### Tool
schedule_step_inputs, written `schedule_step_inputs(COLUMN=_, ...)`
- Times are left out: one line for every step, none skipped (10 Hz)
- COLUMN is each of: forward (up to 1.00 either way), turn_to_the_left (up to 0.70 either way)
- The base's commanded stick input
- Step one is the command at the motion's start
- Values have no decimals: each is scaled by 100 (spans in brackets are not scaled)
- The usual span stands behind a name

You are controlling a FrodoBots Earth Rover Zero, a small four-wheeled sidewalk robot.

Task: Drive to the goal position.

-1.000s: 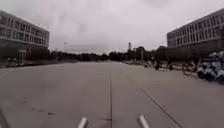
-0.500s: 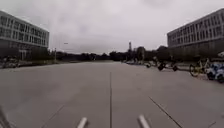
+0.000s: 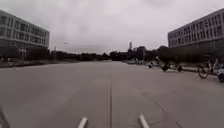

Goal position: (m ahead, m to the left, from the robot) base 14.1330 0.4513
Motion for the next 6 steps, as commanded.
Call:
schedule_step_inputs(forward=100, turn_to_the_left=-15)
schedule_step_inputs(forward=100, turn_to_the_left=-6)
schedule_step_inputs(forward=100, turn_to_the_left=0)
schedule_step_inputs(forward=100, turn_to_the_left=0)
schedule_step_inputs(forward=100, turn_to_the_left=0)
schedule_step_inputs(forward=100, turn_to_the_left=0)
